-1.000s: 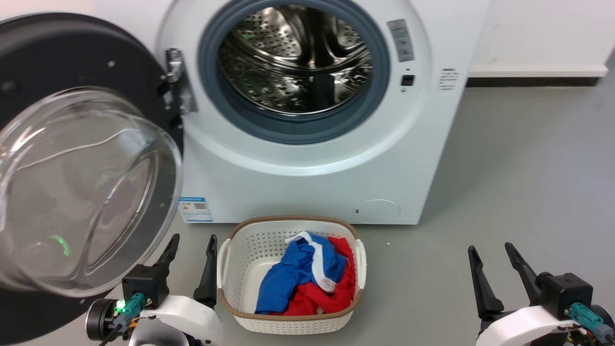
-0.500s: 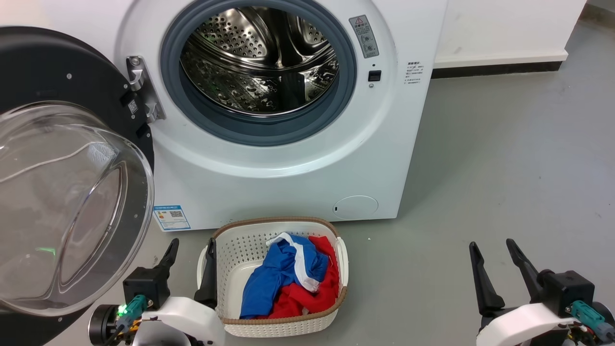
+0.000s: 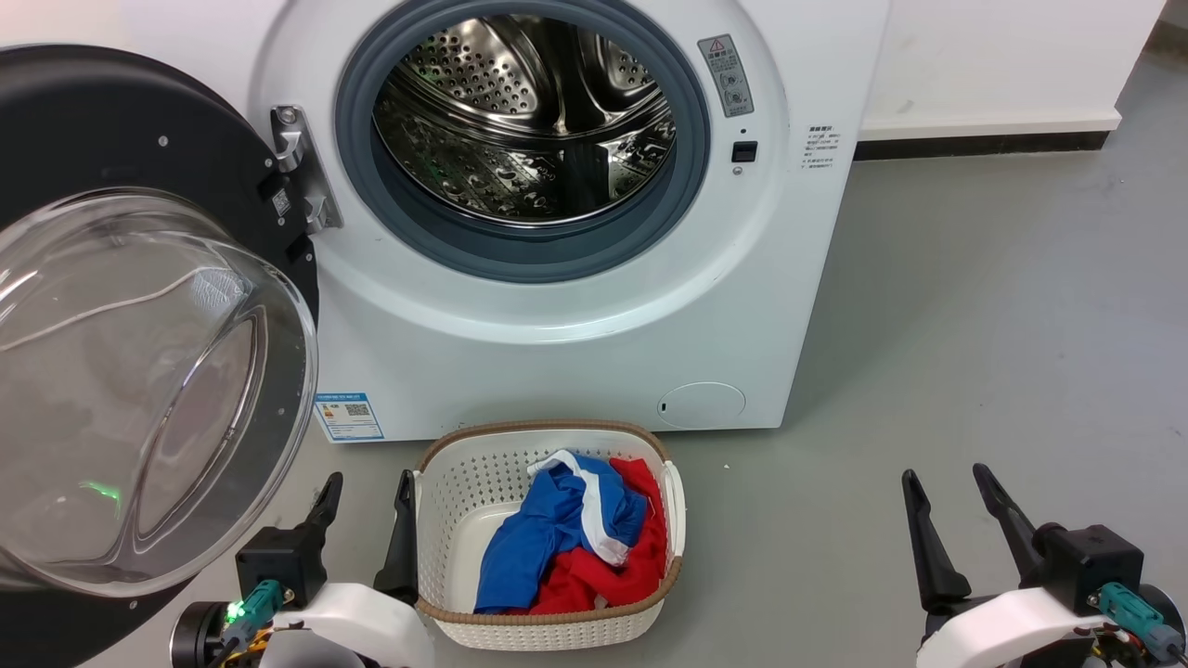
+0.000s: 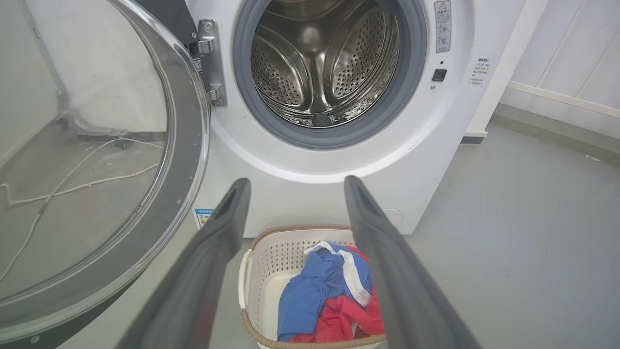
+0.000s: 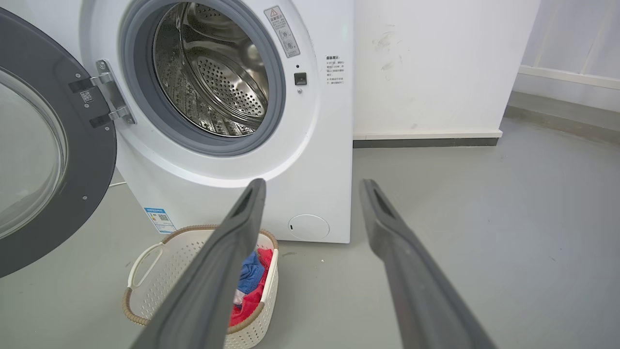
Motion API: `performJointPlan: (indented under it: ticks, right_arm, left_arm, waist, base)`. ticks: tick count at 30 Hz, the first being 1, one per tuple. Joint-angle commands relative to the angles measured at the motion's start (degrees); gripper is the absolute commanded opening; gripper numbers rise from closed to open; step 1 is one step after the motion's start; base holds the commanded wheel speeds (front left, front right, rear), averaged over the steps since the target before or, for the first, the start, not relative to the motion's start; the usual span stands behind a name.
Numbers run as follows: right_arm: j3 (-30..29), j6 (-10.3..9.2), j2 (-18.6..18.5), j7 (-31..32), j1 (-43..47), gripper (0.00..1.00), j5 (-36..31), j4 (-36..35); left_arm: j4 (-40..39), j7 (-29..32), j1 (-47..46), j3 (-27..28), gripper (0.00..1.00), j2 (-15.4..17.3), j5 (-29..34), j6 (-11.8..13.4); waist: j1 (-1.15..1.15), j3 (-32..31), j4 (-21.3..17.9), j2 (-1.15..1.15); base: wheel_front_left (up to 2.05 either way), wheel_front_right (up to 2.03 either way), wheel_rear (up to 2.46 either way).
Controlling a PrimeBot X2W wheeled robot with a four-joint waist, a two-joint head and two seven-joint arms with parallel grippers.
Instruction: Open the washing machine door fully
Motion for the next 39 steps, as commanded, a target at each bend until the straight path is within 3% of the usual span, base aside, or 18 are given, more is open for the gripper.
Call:
performJointPlan:
  ticks: [1, 15, 16, 39]
  right_arm:
    - [0.0, -0.01, 0.2, -0.2, -0.1, 1.0, 0.0, -0.2]
    - [0.0, -0.01, 0.2, -0.2, 0.6, 1.0, 0.3, 0.0]
    - [0.0, 0.0, 0.0, 0.0, 0.1, 0.0, 0.2, 0.2]
    - [-1.6, 0.0, 0.0, 3.4, -2.3, 0.0, 23.6, 3.1]
  left_arm:
    - [-0.3, -0.2, 0.7, 0.0, 1.0, 0.2, -0.3, 0.1]
    - [-0.8, 0.1, 1.0, -0.3, 1.0, 0.8, -0.5, 0.7]
    - [-0.6, 0.1, 0.4, -0.3, 0.0, 0.7, -0.4, 0.6]
    - [1.7, 4.3, -0.6, 6.1, 0.0, -3.1, -19.0, -4.7]
  waist:
    - [0.0, 0.0, 0.1, 0.0]
    - [0.0, -0.3, 0.5, 0.0]
    - [0.0, -0.3, 0.5, 0.0]
    - [0.0, 0.1, 0.8, 0.0]
  base:
    - [0.0, 0.0, 0.0]
    - [0.0, 0.0, 0.0]
    - [0.0, 0.0, 0.0]
    - [0.0, 0.0, 0.0]
